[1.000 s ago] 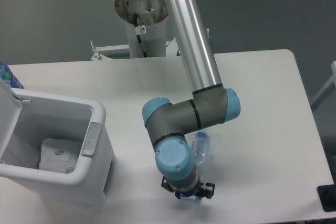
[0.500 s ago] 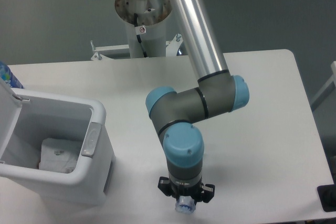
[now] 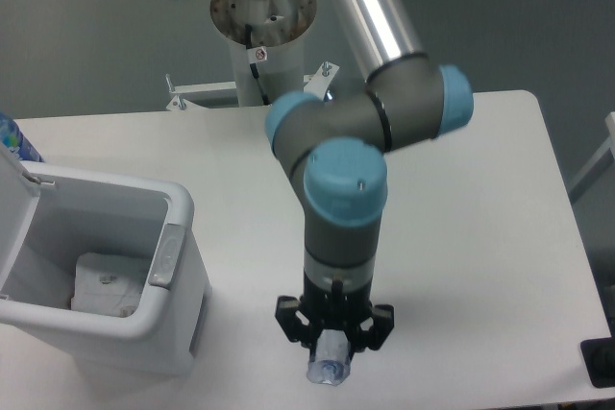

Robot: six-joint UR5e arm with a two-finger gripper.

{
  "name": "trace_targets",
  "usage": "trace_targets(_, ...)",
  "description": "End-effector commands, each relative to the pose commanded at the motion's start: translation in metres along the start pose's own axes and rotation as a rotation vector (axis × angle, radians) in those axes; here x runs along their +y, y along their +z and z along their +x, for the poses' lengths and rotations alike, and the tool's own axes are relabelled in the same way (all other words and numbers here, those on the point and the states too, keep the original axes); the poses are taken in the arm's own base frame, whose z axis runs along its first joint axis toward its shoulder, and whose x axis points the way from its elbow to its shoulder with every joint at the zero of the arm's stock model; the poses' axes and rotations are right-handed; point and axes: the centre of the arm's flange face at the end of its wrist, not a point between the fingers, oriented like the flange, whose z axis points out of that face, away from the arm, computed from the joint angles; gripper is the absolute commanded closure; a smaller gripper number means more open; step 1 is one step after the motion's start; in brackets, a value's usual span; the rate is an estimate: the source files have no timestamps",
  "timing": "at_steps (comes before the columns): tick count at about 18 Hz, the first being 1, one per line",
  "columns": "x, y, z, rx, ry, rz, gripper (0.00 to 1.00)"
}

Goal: Place the trash in the trash can
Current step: 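Carry the bottle over the trash bin and lower it inside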

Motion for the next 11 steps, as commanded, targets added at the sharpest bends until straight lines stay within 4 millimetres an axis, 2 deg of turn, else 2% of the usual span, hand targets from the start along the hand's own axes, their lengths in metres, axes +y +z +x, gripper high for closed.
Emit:
trace_targets(6,-0.016,-0.093,0.009,0.181,-0.072,0.209,0.64)
trace_targets(11,-0.037,-0.147,0.027,0.262,-0.089,0.355,0.64)
